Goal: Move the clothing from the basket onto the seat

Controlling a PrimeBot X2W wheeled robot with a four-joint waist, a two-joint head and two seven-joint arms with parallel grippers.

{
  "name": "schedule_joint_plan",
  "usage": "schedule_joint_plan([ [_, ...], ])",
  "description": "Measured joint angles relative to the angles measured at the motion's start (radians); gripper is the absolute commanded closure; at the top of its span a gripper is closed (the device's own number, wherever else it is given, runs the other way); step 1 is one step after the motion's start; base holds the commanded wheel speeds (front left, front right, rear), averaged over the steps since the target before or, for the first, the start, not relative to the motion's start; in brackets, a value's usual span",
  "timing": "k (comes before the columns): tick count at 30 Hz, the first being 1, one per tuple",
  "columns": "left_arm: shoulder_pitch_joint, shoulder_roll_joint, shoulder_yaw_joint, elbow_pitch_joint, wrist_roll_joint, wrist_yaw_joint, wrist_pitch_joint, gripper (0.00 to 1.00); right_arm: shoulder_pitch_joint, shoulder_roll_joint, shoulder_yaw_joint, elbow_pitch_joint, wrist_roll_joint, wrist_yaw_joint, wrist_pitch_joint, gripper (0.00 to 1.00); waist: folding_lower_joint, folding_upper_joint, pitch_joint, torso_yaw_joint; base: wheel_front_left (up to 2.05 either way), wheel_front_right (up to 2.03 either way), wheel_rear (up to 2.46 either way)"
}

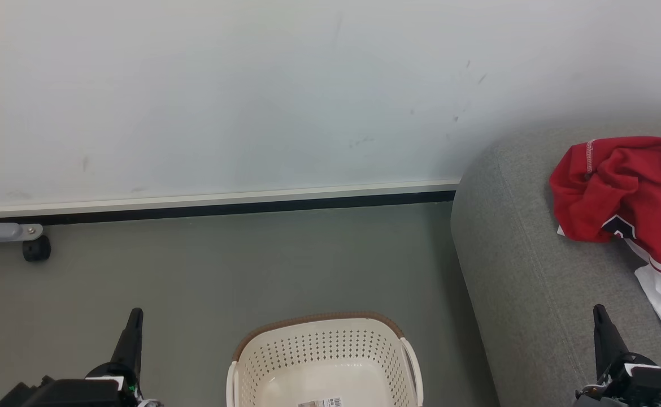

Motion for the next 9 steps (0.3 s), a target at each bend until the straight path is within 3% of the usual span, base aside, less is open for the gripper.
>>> schedule_joint_plan([
  [9,0.0,0.0,0.0,0.0,0.0,0.0,0.0,1.0,0.0,0.0,0.0,0.0,0.0,0.0,0.0,1.0,0.0,0.0,0.0,0.0,0.0,0.0,0.0],
])
